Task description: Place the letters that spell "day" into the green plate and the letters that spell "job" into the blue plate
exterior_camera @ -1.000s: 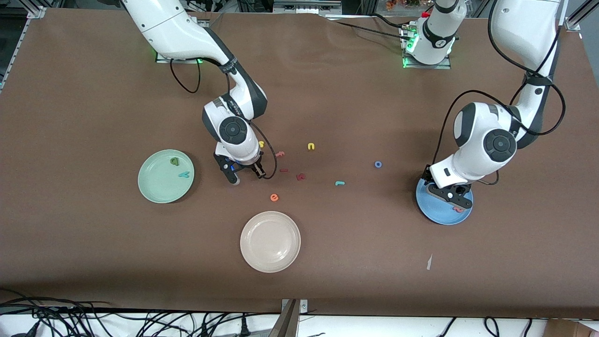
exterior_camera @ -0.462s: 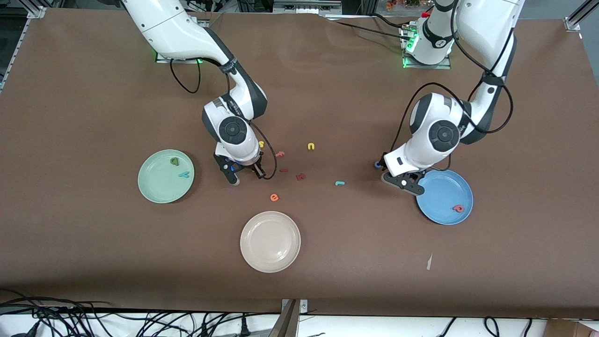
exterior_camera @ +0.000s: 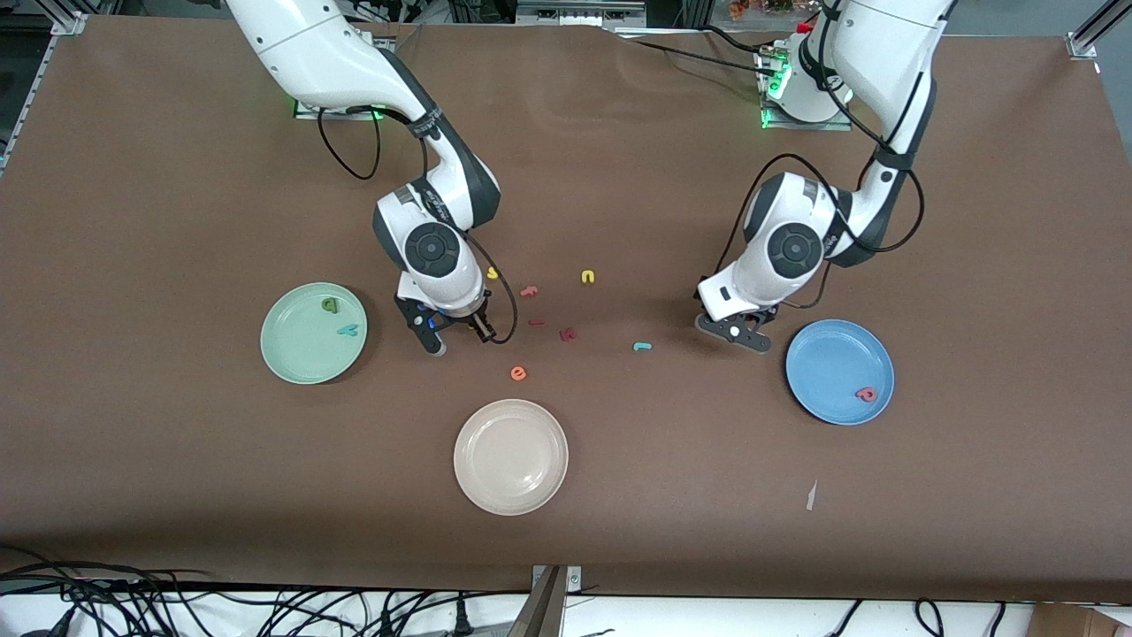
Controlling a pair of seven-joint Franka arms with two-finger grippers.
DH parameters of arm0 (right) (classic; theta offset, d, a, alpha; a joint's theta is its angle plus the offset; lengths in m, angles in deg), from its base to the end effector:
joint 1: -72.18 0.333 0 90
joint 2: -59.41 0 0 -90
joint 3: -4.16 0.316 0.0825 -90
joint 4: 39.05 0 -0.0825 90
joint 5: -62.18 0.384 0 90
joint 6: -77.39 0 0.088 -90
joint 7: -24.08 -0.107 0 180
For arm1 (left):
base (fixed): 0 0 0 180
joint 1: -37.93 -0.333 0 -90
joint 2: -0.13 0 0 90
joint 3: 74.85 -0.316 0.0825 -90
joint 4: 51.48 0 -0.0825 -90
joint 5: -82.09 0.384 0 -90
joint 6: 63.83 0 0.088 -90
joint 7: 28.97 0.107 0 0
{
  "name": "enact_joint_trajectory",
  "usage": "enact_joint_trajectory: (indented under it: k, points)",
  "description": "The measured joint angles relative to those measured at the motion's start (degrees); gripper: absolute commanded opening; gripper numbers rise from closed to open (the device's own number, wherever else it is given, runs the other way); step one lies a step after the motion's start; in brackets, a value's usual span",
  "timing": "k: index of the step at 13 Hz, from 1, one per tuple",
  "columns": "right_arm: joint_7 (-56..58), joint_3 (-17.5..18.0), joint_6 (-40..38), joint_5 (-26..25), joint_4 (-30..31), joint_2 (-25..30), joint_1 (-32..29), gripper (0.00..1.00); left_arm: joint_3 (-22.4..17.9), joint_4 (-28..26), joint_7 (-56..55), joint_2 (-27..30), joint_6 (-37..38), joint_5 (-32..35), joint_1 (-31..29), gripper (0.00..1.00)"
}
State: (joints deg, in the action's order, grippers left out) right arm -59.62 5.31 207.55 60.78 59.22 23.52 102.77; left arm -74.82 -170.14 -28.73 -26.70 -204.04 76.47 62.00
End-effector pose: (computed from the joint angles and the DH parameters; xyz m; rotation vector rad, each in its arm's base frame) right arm 0.5668 0.3485 0.2195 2.7766 -1.3308 -0.0492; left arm 0.5290 -0.2367 0.1934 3.0520 -0.5341 -0.1588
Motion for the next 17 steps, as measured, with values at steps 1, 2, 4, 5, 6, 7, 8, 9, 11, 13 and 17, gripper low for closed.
enact_joint_trajectory:
  k: [1, 2, 4, 5, 6, 7, 8, 9, 11, 13, 17]
  points:
    - [3.87, -1.42, -3.45, 0.00, -0.45, 1.61, -0.09, 0.21, 0.00, -1.25, -0.75, -0.08, -2.11, 0.00, 0.68, 0.77]
    - [8.09, -3.09, -7.02, 0.01, -0.57, 3.35, -0.22, 0.21, 0.00, -2.35, -1.09, -0.30, -3.71, 0.00, 1.00, 0.77]
    - [17.94, -7.31, -13.04, 0.03, -0.51, 6.40, -0.45, 0.21, -0.09, -3.17, -1.15, -0.97, -4.94, 0.00, 1.03, 0.77]
    - [23.71, -9.93, -14.96, 0.08, -0.12, 7.53, -0.57, 0.21, -0.13, -3.17, -1.15, -1.19, -5.03, 0.00, 1.03, 0.73]
    - [29.89, -12.57, -15.68, 0.16, 0.90, 8.46, -0.70, 0.21, -0.13, -3.17, -1.15, -1.29, -5.06, 0.01, 1.03, 0.57]
    - [35.66, -14.97, -15.71, 0.57, 2.38, 9.14, -0.89, 0.25, -0.14, -3.17, -1.15, -1.31, -5.08, 0.01, 1.03, 0.32]
    - [40.72, -17.12, -15.46, 1.41, 4.14, 9.68, -1.11, 0.69, -0.14, -3.16, -1.15, -1.31, -5.10, 0.01, 1.03, 0.17]
    - [45.01, -19.19, -14.68, 2.55, 5.98, 10.10, -1.18, 1.00, -0.26, -3.12, -1.15, -1.26, -5.13, 0.03, 1.02, 0.09]
    - [53.86, -23.96, -13.62, 8.58, 8.32, 10.33, -1.20, 1.00, -0.50, -2.97, -1.12, -1.14, -5.13, 0.05, 1.01, 0.00]
    - [62.94, -28.53, -14.79, 13.55, 8.13, 10.94, -1.28, 1.00, -0.41, -2.92, -1.11, -0.80, -5.08, 0.06, 1.03, 0.00]
    - [68.29, -30.10, -25.22, 14.36, 1.16, 13.71, -1.00, 1.00, -0.80, -2.08, -0.70, 0.75, -5.36, 0.98, -1.87, 0.00]
